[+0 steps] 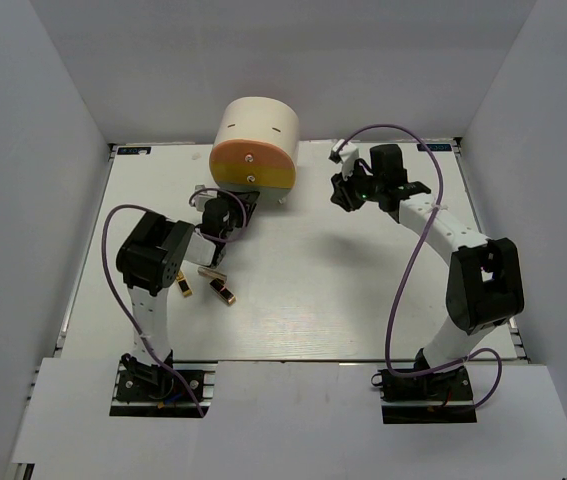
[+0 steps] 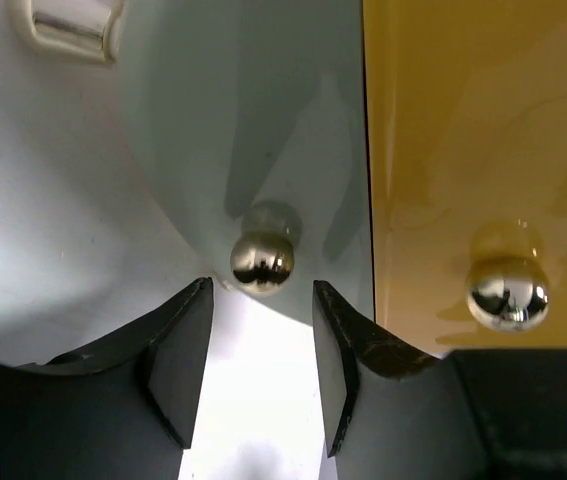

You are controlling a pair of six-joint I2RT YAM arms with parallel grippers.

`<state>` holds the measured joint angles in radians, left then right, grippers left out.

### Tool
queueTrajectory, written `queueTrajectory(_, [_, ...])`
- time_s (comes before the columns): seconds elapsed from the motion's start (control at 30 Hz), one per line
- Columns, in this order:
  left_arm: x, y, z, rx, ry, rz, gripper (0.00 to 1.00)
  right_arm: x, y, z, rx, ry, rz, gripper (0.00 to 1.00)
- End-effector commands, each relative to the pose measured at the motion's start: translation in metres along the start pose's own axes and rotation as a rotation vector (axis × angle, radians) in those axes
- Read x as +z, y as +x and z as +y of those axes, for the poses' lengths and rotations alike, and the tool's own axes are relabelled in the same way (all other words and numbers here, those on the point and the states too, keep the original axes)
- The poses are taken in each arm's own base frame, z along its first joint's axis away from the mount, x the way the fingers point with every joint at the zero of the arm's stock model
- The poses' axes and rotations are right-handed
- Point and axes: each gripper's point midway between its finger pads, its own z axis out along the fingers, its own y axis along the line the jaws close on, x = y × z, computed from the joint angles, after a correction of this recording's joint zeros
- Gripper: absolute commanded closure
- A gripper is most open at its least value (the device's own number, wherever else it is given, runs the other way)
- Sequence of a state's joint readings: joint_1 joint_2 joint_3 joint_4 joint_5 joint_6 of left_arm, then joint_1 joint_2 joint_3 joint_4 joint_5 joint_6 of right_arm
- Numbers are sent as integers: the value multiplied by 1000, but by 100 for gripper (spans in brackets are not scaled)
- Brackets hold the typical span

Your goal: Organize the makeup

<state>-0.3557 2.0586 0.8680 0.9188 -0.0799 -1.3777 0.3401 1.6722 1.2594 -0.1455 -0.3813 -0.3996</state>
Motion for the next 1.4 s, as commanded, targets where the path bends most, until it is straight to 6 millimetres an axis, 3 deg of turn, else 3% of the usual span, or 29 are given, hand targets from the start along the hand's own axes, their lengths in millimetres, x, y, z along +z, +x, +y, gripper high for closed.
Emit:
queueTrajectory(0.0, [9, -7, -17, 3, 33, -14, 46, -11, -20, -4, -31, 13, -71, 64])
queueTrajectory(0.2, [15, -8, -16, 8, 31, -25, 51, -13, -18, -6, -23, 13, -69, 64])
queueTrajectory(0.4, [15, -12, -15, 6, 32, -29, 73, -12, -17, -7, -23, 10, -67, 65])
queueTrajectory(0.5, [9, -12, -14, 4, 37, -26, 80, -12, -17, -6, -22, 4, -68, 65])
queueTrajectory(0.73, [-25, -10, -4, 4, 37, -16, 84, -12, -16, -2, -18, -15, -69, 66])
queueTrajectory(0.77, [-32, -9, 7, 6, 17, -17, 83, -12, -17, -2, -19, -15, -70, 66])
queueTrajectory(0.83, [-37, -12, 3, 4, 36, -29, 78, -11, -16, -1, -16, -21, -70, 66])
queueTrajectory(0.87, [-38, -12, 5, 3, 33, -28, 70, -11, -16, -1, -17, -22, -70, 66])
queueTrajectory(0.9, [-37, -12, 4, 3, 31, -31, 56, -11, -17, 1, -17, -25, -71, 66])
queueTrajectory(1.0, [-29, -11, -6, 8, 53, -23, 45, -12, -17, -1, -20, -22, -72, 66])
queueTrajectory(1.1, [-20, -11, -17, 7, 83, -15, 42, -12, -17, 0, -19, -22, -71, 66])
queueTrajectory(1.37, [0, -16, -21, 14, 75, -27, 37, -13, -13, -1, -21, -13, -64, 66])
